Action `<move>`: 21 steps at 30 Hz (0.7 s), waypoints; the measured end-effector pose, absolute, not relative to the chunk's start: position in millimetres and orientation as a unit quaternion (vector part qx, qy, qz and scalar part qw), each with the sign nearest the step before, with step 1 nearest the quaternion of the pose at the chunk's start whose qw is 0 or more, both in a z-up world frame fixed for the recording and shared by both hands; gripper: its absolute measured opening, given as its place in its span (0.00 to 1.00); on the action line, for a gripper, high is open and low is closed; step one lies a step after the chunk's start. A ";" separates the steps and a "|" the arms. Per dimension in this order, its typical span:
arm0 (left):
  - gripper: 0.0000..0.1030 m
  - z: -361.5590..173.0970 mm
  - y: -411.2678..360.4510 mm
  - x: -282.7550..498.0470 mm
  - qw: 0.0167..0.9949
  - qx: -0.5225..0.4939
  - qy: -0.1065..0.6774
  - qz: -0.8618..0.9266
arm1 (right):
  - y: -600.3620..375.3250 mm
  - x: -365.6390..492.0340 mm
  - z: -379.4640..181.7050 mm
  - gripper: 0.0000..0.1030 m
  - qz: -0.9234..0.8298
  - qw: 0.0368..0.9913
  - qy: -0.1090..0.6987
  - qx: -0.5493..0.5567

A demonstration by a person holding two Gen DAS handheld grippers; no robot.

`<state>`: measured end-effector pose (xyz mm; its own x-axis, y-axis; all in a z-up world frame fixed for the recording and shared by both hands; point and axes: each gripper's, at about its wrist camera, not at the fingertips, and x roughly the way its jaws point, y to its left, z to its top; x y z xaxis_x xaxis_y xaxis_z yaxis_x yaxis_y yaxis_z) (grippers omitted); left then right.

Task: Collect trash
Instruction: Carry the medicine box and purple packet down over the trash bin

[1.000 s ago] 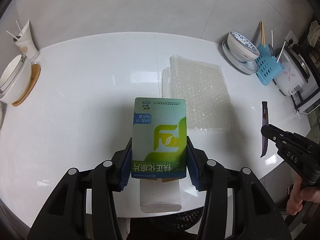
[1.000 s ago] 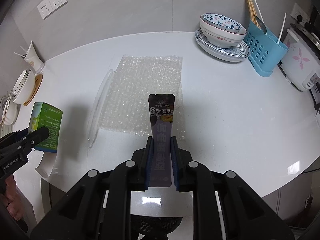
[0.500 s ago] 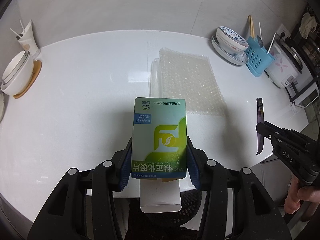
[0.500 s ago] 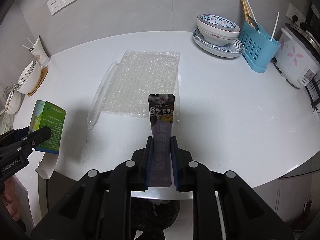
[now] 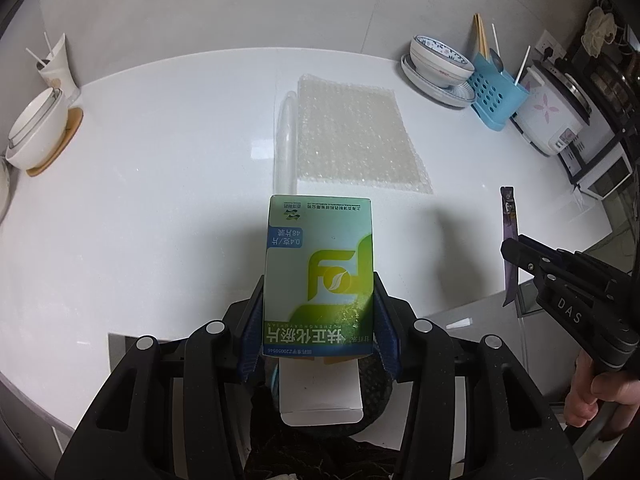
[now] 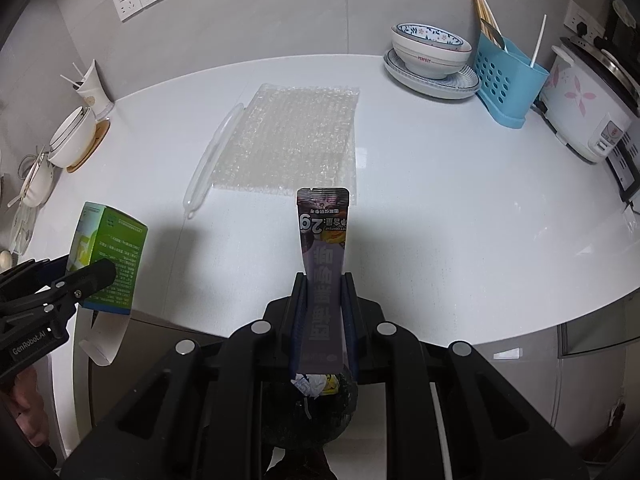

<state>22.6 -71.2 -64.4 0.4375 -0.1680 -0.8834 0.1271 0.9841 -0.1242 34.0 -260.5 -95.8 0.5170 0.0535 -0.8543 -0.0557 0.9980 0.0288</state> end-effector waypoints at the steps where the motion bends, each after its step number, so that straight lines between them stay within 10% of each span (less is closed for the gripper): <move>1: 0.45 -65.1 -72.8 19.5 0.847 -0.020 0.523 -0.090 | -261.3 30.4 -96.2 0.16 0.033 0.872 0.489 -0.002; 21: 0.45 -86.8 -88.9 -42.0 0.847 -0.024 0.525 -0.085 | -272.8 -31.7 -117.7 0.16 0.064 0.866 0.495 -0.010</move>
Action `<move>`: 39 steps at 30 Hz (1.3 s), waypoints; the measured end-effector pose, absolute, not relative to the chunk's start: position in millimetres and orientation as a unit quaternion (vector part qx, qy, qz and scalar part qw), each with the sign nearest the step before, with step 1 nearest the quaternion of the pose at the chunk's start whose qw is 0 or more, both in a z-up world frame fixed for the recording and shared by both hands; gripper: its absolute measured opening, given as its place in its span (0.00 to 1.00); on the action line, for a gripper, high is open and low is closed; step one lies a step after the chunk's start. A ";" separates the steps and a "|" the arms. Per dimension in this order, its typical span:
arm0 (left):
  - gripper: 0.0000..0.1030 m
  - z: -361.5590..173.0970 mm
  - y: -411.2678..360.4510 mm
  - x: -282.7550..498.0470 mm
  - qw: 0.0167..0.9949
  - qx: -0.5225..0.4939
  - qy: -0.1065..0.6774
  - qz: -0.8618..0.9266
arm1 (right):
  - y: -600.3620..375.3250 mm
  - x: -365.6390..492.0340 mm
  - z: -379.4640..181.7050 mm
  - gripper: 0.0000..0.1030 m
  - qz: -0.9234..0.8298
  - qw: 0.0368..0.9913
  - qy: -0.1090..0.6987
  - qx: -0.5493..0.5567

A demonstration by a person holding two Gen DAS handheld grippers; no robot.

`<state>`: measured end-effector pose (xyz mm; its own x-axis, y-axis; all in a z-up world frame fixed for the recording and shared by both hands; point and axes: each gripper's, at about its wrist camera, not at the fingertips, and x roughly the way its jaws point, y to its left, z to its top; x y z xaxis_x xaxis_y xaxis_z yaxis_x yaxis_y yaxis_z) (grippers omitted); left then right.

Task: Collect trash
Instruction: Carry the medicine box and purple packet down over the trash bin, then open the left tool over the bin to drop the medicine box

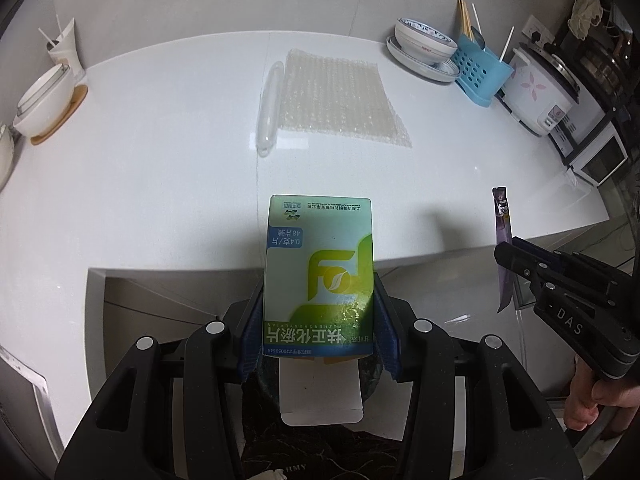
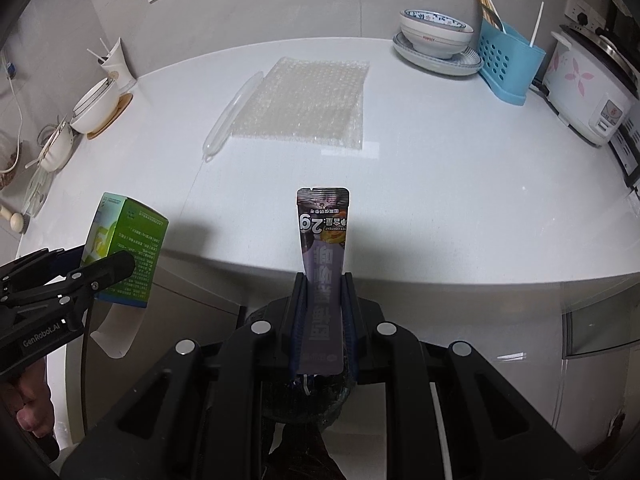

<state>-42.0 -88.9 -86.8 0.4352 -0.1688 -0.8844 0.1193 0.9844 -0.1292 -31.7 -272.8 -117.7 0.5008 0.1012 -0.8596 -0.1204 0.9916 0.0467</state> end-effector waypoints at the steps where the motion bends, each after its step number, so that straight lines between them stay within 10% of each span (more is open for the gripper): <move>1: 0.45 -89.3 -89.6 -44.8 0.846 -0.025 0.526 -0.086 | -273.0 -35.6 -120.7 0.16 0.065 0.865 0.498 -0.010; 39: 0.45 -284.0 -96.5 -90.3 0.798 0.004 0.594 -0.101 | -262.5 -87.3 -274.2 0.16 0.101 0.816 0.569 -0.011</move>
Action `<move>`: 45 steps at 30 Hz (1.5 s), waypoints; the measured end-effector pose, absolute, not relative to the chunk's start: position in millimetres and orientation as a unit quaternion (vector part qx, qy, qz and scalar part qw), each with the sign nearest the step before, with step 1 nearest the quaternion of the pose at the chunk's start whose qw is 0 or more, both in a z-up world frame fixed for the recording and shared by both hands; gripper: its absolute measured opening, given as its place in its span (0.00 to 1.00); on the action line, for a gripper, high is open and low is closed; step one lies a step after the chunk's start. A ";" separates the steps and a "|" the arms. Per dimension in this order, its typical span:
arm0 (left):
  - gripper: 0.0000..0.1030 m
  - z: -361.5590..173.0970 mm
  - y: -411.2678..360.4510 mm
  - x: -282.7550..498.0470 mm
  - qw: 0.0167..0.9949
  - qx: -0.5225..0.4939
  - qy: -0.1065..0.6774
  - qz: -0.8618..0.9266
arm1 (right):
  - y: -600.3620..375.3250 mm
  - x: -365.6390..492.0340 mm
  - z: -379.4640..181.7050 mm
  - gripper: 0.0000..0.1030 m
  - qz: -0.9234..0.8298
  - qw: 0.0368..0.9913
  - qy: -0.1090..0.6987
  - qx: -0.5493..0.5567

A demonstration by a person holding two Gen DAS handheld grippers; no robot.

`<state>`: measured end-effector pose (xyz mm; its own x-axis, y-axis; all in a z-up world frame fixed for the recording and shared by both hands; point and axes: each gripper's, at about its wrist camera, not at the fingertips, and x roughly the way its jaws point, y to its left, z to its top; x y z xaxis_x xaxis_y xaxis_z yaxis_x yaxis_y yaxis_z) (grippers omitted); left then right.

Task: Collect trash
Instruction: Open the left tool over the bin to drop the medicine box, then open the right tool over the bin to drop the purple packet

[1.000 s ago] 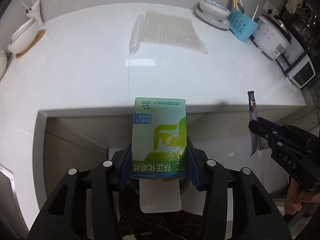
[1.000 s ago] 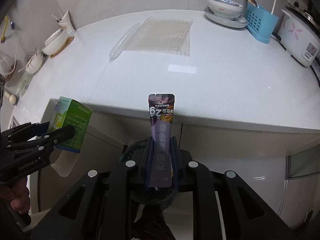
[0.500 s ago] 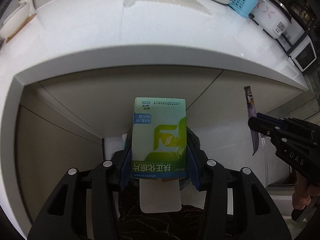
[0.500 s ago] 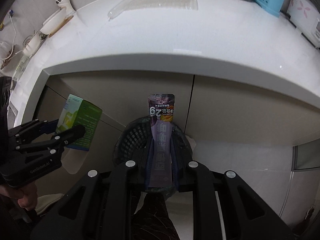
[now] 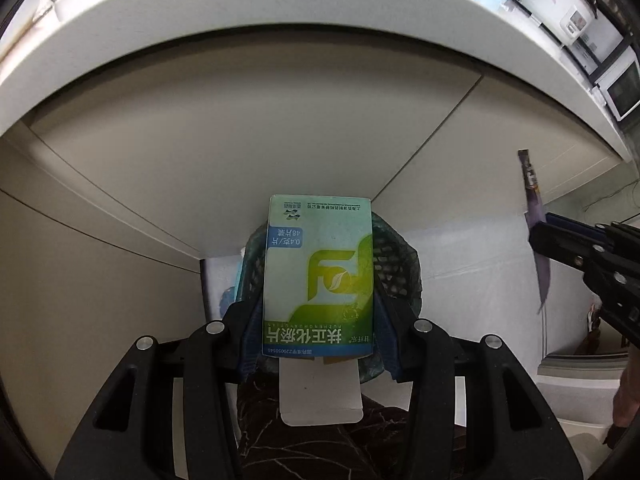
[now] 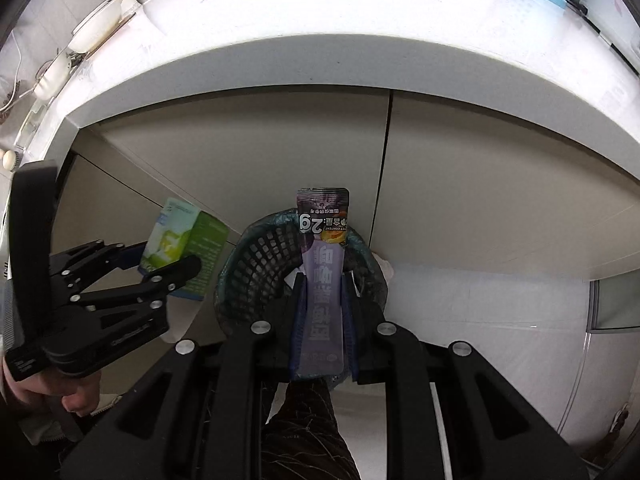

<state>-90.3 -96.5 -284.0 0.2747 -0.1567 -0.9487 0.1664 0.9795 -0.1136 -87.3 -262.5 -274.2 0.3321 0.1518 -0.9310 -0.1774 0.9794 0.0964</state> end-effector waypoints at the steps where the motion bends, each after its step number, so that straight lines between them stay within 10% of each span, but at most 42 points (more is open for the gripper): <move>1: 0.45 -285.1 -97.8 -89.9 0.798 0.003 0.593 -0.103 | -263.0 -88.0 -275.1 0.16 0.101 0.816 0.570 -0.013; 27: 0.94 -256.3 -60.9 -94.9 0.824 -0.027 0.563 -0.054 | -239.7 -69.1 -305.8 0.16 0.123 0.800 0.586 -0.032; 45: 0.94 -258.3 -19.7 -102.6 0.819 -0.057 0.571 -0.012 | -208.4 -57.3 -337.1 0.24 0.142 0.782 0.602 -0.075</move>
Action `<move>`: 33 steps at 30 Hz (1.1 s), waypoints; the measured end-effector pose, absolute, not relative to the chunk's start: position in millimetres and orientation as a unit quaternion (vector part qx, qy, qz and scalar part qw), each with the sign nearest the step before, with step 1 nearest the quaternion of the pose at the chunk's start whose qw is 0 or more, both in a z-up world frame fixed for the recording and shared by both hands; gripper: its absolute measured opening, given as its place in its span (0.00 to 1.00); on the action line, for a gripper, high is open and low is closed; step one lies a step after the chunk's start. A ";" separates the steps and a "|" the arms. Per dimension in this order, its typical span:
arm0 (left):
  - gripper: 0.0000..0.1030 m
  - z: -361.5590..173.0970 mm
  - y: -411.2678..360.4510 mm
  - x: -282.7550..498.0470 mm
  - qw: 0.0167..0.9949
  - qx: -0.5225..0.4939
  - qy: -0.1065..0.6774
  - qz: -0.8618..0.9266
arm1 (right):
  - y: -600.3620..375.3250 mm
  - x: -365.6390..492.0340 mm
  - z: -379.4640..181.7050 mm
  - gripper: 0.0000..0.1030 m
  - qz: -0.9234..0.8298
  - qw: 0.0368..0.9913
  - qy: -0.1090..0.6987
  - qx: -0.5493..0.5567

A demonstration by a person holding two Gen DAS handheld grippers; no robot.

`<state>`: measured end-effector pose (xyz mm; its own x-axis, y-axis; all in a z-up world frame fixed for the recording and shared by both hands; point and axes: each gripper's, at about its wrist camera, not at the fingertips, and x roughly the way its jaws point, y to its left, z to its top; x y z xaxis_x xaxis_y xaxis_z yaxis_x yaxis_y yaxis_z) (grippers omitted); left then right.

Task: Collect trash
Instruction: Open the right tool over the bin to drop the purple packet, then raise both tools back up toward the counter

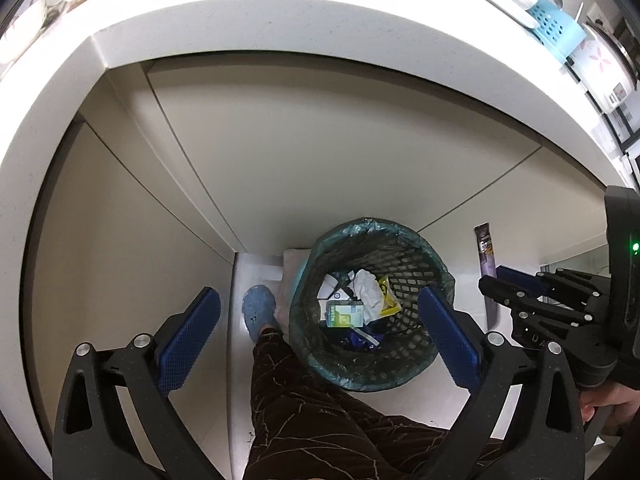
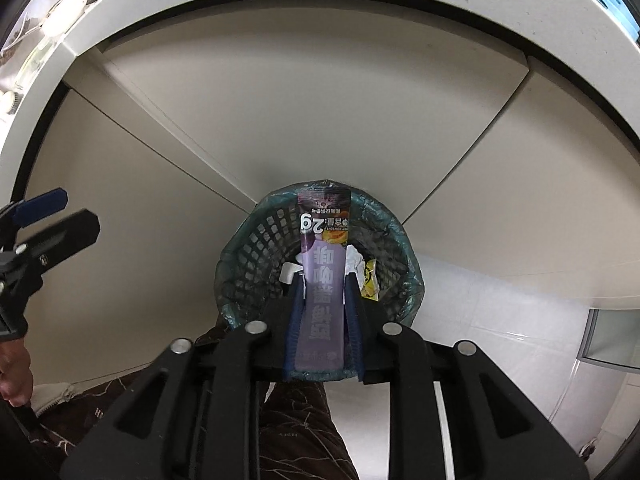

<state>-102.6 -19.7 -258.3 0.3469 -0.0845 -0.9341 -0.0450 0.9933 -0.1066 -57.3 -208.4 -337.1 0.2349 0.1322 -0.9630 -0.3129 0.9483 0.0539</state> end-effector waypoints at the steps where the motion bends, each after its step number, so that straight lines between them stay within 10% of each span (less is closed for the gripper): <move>1: 0.94 -258.6 -19.6 -102.5 0.819 -0.056 0.571 -0.012 | -206.1 -57.3 -337.3 0.30 0.140 0.783 0.601 -0.076; 7: 0.94 -264.3 -20.7 -100.2 0.816 -0.055 0.575 -0.015 | -208.8 -58.1 -333.5 0.61 0.135 0.790 0.594 -0.072; 19: 0.94 -249.7 -26.4 -91.7 0.818 -0.033 0.575 -0.008 | -228.4 -53.4 -279.9 0.91 0.098 0.822 0.560 -0.034; 33: 0.94 -183.1 -33.4 -70.2 0.831 -0.027 0.556 -0.021 | -241.3 -38.0 -179.4 0.92 0.056 0.857 0.513 -0.023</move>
<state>-70.2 -33.4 -183.1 0.3813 -0.0652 -0.9221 0.0059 0.9977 -0.0681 -38.0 -241.3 -179.4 0.4684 0.0721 -0.8806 -0.1192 0.9927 0.0179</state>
